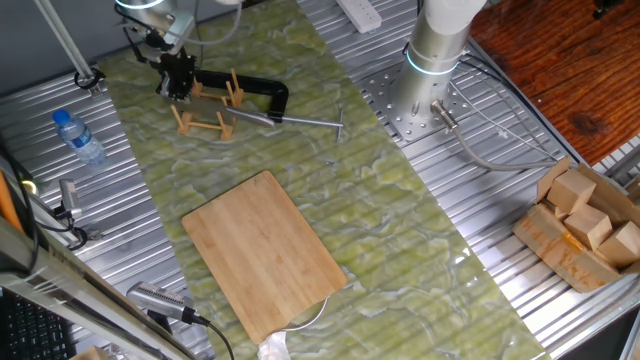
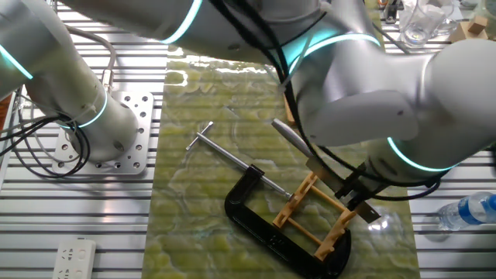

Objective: Put the knife on the knife rack

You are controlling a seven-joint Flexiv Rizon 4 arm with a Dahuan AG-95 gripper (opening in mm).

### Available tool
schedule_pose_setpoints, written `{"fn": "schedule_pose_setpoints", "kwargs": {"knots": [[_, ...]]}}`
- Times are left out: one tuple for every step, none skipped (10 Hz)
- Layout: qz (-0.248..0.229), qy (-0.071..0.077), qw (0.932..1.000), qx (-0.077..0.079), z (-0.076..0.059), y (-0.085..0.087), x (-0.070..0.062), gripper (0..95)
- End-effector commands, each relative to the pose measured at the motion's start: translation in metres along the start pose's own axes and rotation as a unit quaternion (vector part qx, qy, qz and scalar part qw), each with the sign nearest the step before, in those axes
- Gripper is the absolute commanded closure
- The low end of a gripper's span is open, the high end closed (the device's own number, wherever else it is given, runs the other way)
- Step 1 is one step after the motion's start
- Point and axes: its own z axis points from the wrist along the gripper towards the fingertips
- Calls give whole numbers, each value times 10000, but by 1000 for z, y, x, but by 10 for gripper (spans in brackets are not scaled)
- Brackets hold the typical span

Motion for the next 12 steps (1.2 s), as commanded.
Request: {"fn": "schedule_pose_setpoints", "kwargs": {"knots": [[-25, -57, 10000, 62, 5, -2, 0, 950], [-41, -69, 9999, 77, 7, -2, 1, 950], [-40, -68, 9999, 74, 7, -2, 1, 950], [-34, -63, 9999, 73, 10, 0, 0, 950], [-40, -63, 9999, 73, 11, 1, -1, 950], [-73, -64, 9999, 102, 15, 2, -1, 950], [-68, -72, 9999, 122, 16, 3, -1, 950], [-64, -104, 9998, 168, 20, 2, -1, 950], [-32, -98, 9998, 190, 24, 3, -2, 950], [-15, -100, 9998, 195, 26, 2, -2, 950], [8, -93, 9998, 185, 31, 1, -3, 760], [-25, -112, 9997, 199, 33, 1, -3, 760]]}}
